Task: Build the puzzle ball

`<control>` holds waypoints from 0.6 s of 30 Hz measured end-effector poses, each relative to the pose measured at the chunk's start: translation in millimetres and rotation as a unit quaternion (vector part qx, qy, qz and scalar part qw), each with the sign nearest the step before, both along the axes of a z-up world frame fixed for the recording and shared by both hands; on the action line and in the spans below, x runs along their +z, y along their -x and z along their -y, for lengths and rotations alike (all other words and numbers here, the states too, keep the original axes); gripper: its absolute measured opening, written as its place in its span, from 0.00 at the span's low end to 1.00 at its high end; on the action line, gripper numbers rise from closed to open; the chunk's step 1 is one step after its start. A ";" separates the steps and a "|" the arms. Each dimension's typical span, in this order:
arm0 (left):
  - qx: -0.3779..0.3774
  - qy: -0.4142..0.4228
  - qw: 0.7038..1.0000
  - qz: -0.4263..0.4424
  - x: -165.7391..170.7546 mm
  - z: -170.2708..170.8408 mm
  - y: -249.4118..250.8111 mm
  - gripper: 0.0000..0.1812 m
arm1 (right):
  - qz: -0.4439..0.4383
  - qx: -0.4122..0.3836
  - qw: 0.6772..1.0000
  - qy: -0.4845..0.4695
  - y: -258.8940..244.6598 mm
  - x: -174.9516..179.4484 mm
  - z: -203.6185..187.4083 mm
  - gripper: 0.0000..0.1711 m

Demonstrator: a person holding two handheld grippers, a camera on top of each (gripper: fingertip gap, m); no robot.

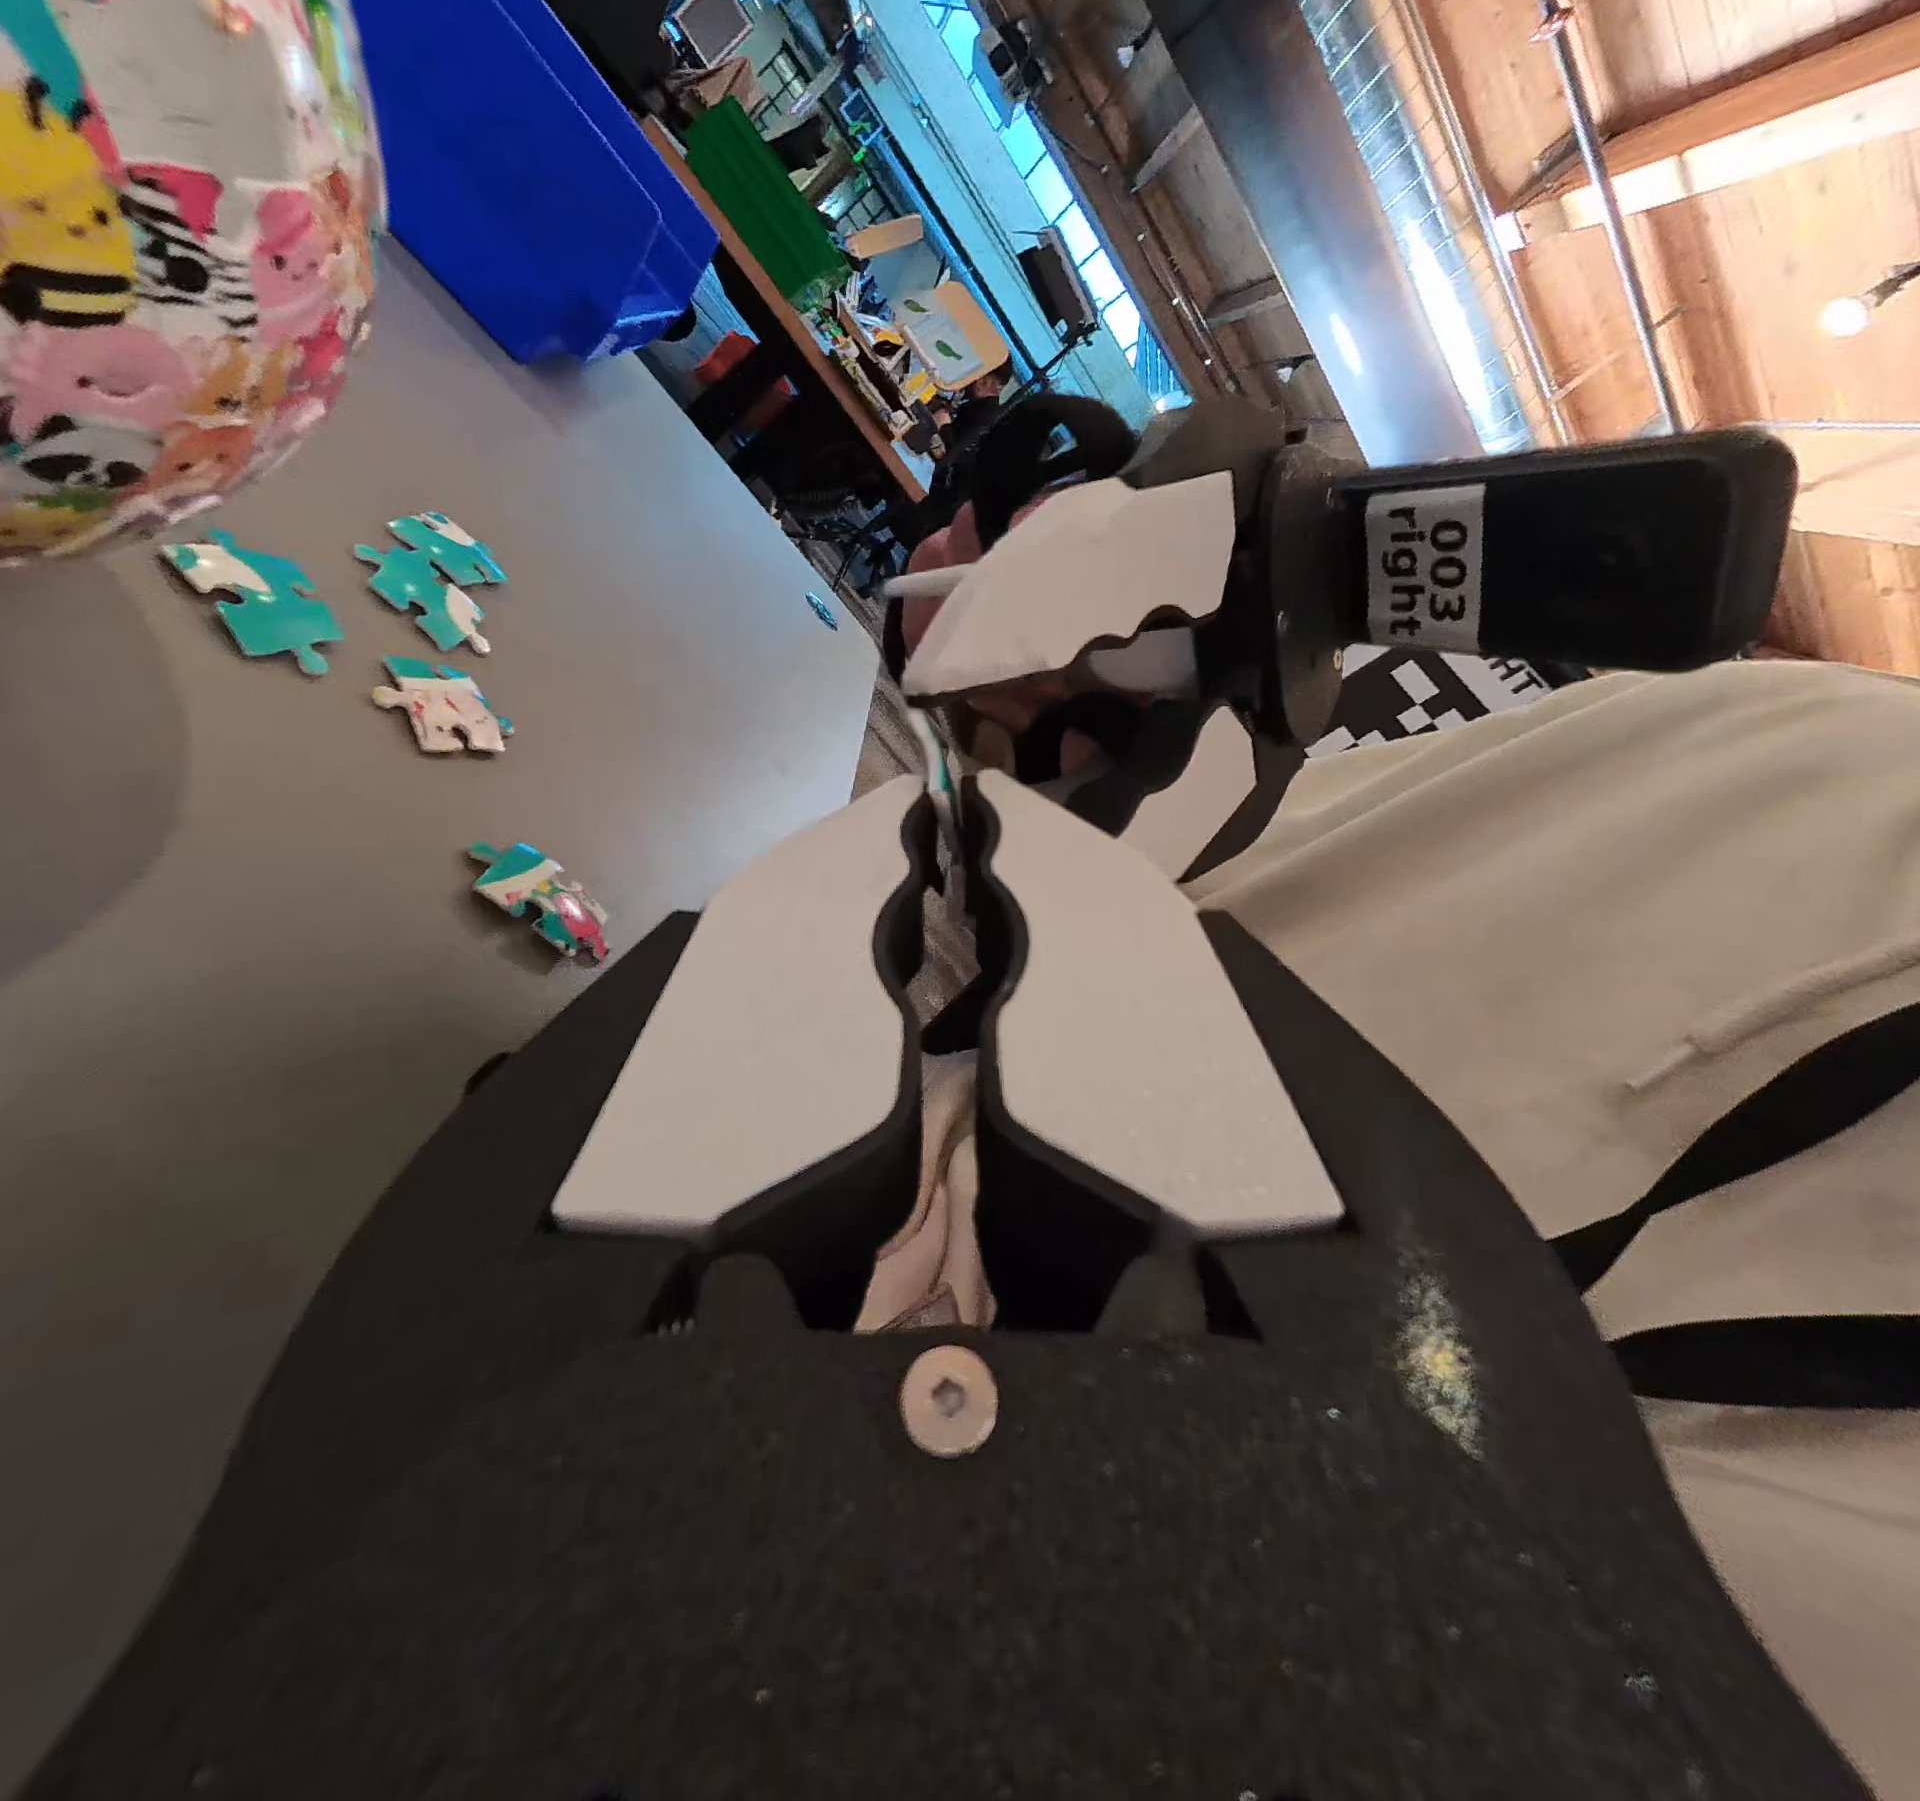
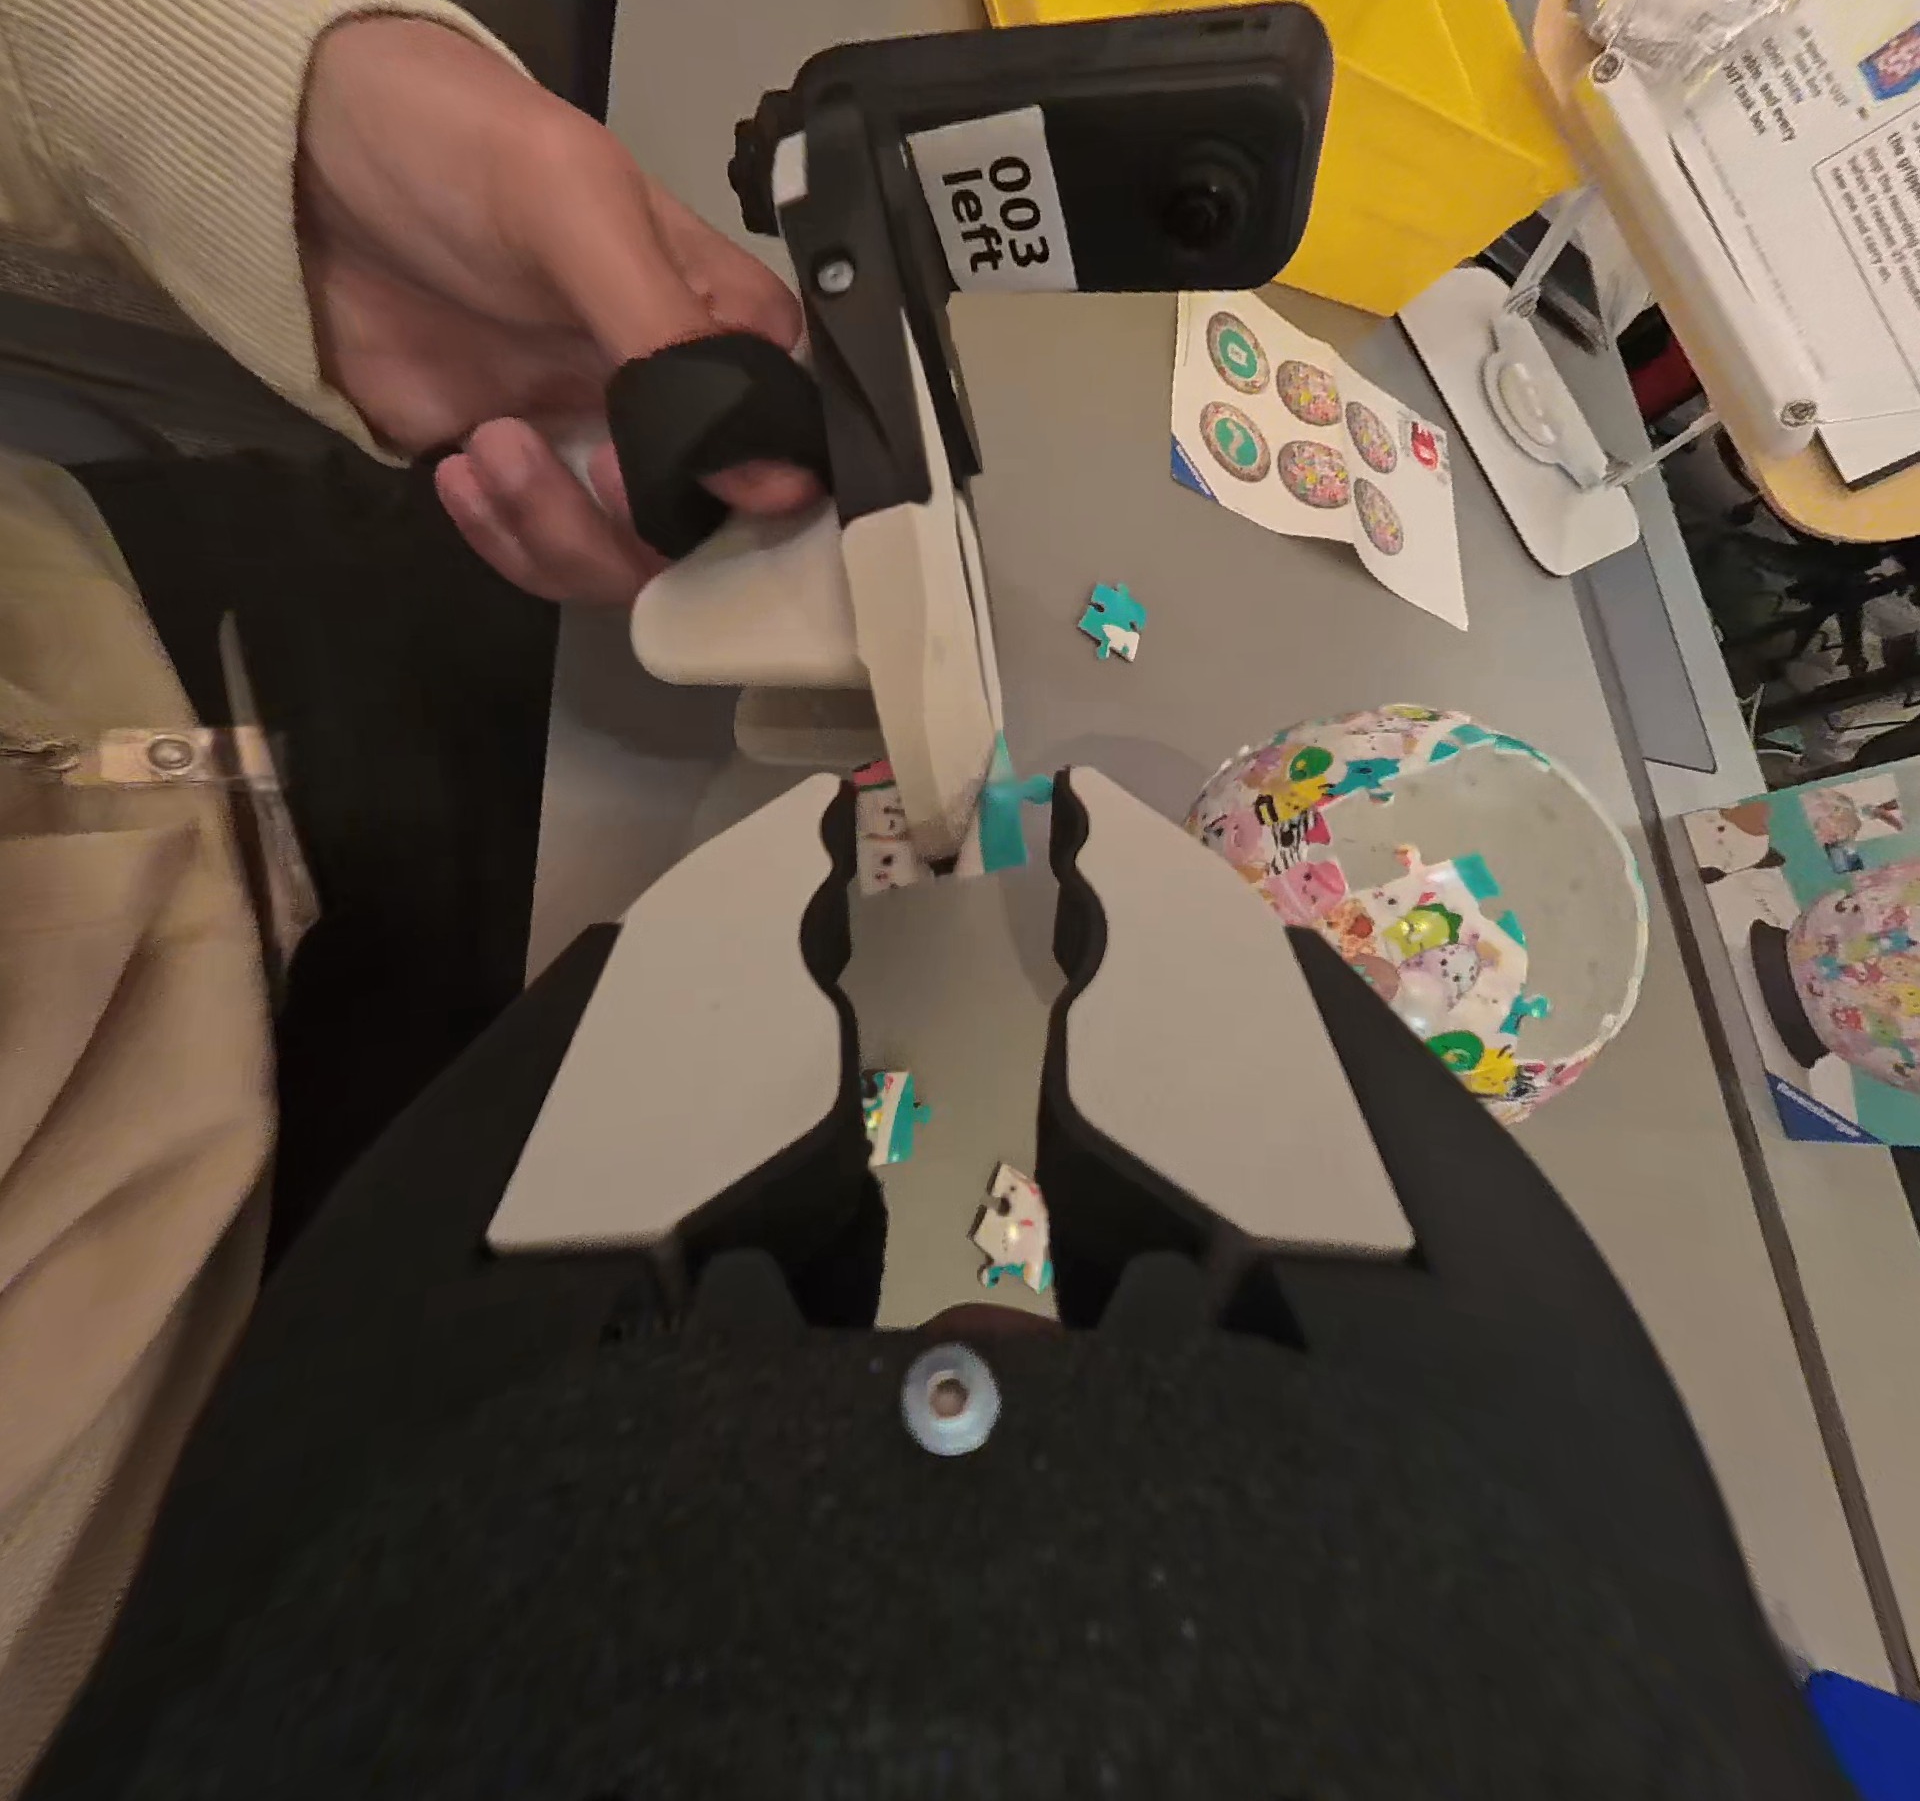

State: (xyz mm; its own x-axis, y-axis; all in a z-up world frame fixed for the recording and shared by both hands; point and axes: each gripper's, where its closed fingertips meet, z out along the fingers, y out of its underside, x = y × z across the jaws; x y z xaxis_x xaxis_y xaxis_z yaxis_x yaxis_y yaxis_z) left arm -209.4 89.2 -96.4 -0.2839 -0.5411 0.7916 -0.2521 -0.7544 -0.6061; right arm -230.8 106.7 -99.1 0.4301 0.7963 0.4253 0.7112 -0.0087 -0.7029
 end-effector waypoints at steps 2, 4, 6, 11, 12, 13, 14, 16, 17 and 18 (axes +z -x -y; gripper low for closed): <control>-0.009 0.010 1.000 0.004 -0.5 0.7 2.8 0.01 | -0.001 0.001 1.000 -0.001 0.6 1.6 0.8 0.19; -0.001 0.023 1.000 0.011 0.8 -4.8 6.5 0.01 | -0.006 0.006 1.000 0.004 -3.4 5.5 1.9 0.19; 0.005 0.008 1.000 0.005 -0.6 -10.1 9.5 0.01 | -0.040 0.017 0.998 0.040 -7.9 12.6 3.0 0.19; 0.015 -0.089 0.996 -0.009 0.1 -8.7 11.4 0.01 | -0.186 0.045 0.936 0.296 -5.9 23.9 0.0 0.13; 0.016 -0.112 0.993 -0.013 0.5 -7.3 11.0 0.01 | -0.215 0.066 0.919 0.324 -1.7 28.8 0.7 0.12; 0.020 -0.135 0.990 -0.015 0.8 -6.3 10.3 0.01 | -0.228 0.078 0.911 0.334 -0.4 30.3 -1.3 0.10; 0.019 -0.155 0.988 -0.017 1.4 -4.4 9.8 0.01 | -0.222 0.080 0.911 0.339 -1.3 26.7 -3.8 0.08; 0.018 -0.183 0.983 -0.021 0.5 -0.4 9.1 0.01 | -0.207 0.085 0.907 0.357 -0.8 19.6 -3.8 0.09; 0.020 -0.191 0.981 -0.022 0.1 0.3 8.6 0.01 | -0.205 0.092 0.903 0.366 1.4 18.2 -1.8 0.08; 0.019 -0.194 0.981 -0.022 0.4 1.6 8.3 0.01 | -0.201 0.097 0.902 0.370 3.3 17.0 0.3 0.07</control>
